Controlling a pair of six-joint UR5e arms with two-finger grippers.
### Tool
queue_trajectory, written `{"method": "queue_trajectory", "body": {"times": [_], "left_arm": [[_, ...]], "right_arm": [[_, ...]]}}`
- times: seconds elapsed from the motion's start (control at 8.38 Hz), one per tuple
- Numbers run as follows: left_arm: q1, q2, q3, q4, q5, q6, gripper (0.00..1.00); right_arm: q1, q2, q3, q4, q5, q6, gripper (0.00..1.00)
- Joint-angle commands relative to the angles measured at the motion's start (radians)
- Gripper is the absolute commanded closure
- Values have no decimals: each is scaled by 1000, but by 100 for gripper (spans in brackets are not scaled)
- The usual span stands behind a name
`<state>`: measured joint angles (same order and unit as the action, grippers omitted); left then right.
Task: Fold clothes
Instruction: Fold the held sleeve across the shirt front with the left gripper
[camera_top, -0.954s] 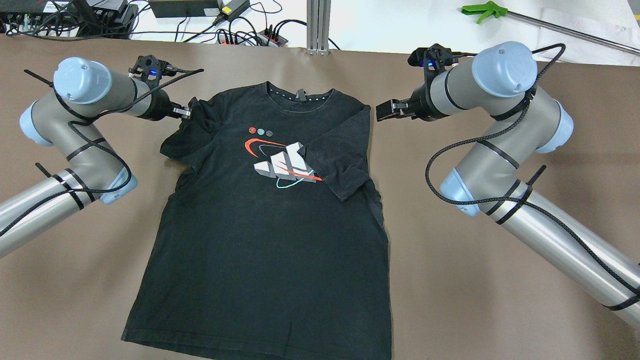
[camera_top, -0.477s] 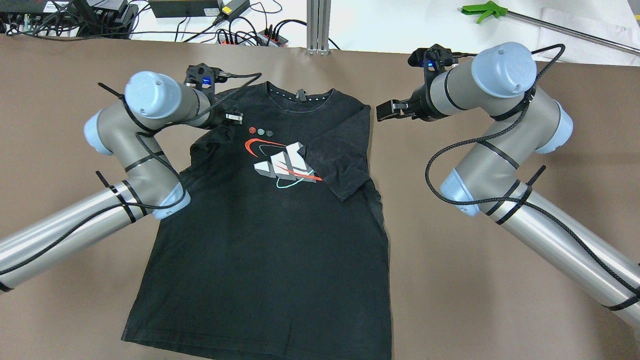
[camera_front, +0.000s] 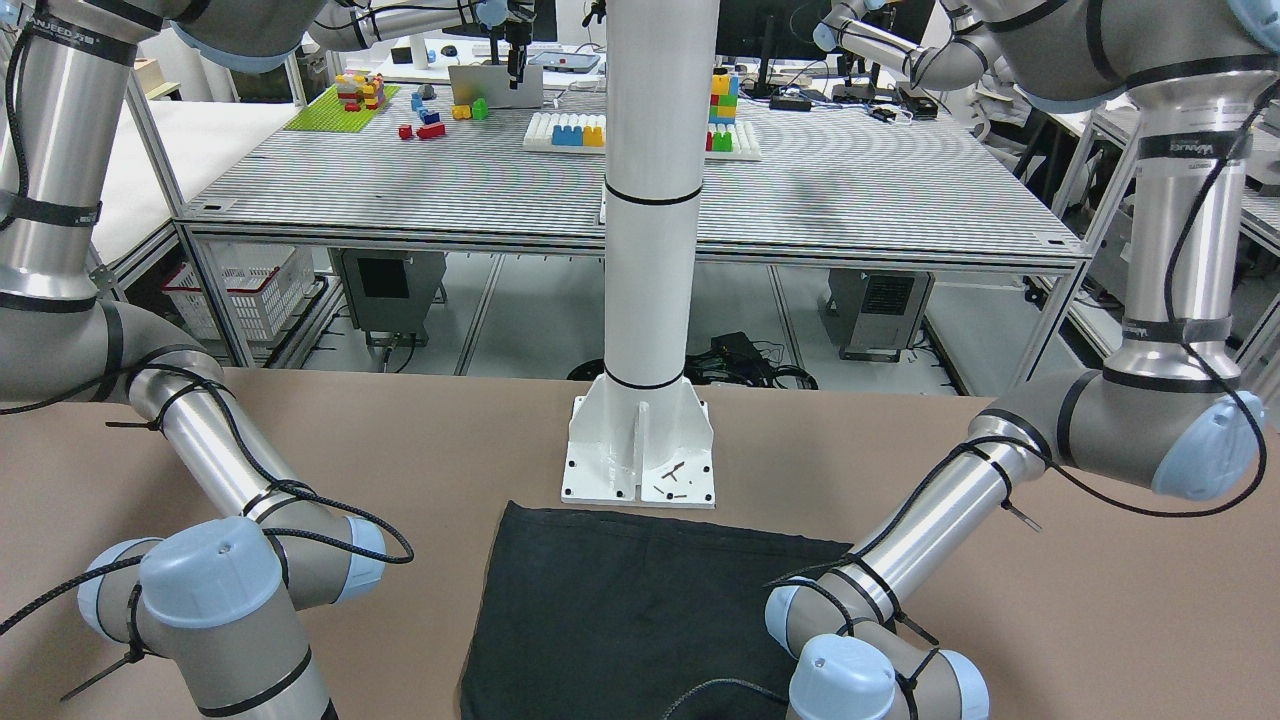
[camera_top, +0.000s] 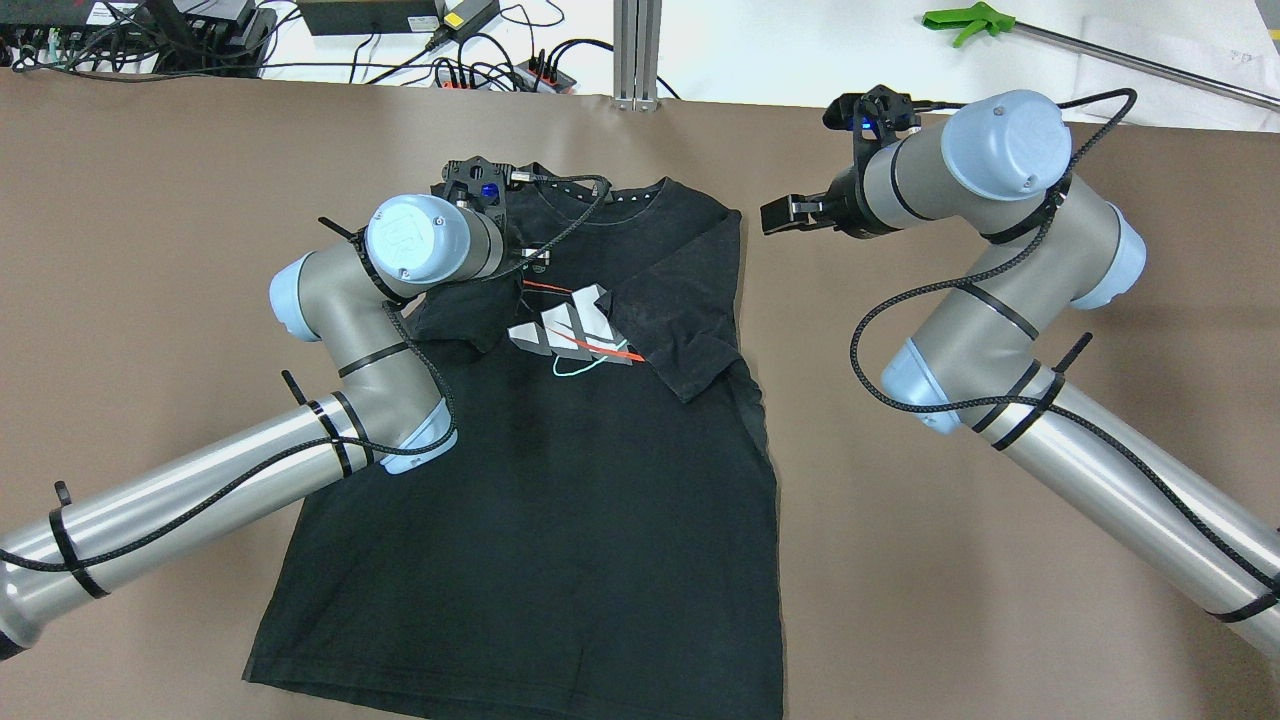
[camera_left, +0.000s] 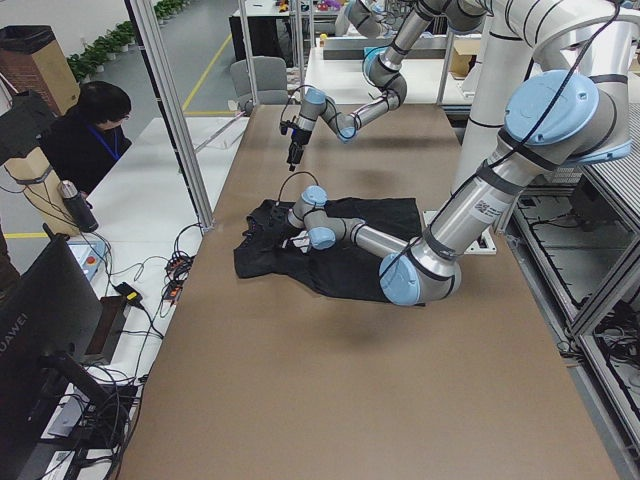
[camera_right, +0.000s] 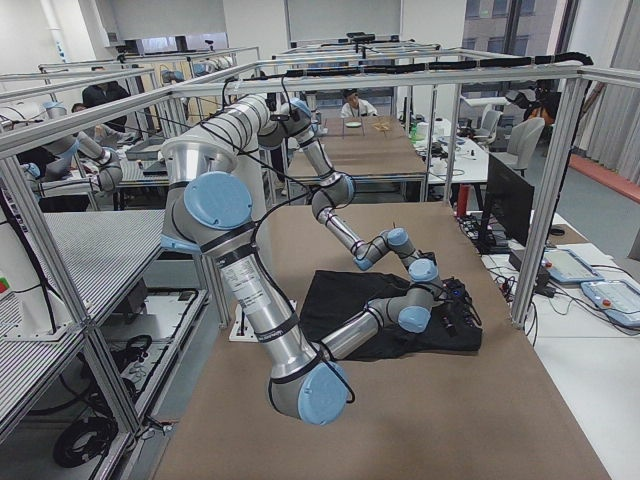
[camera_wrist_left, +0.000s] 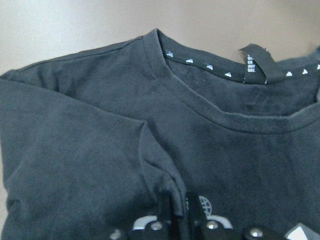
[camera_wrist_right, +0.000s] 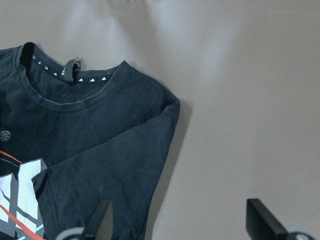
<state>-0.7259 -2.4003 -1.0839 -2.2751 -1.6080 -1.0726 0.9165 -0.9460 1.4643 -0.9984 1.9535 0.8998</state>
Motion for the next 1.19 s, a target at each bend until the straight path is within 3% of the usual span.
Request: {"method": "queue_trajectory", "body": {"times": [0.0,0.6,1.07], "left_arm": [[-13,-4,-20,-4,13,-30,5],[-60,45,-66,-4,-6,-104,5],[3,10,-57,-1,-3,-150,8]], "right_arm": [[-1,3,1,-2,-15,2,6],[-18,3,10,-3,-13,-4,6],[-24,0,1,-5,-18,-13,6]]}}
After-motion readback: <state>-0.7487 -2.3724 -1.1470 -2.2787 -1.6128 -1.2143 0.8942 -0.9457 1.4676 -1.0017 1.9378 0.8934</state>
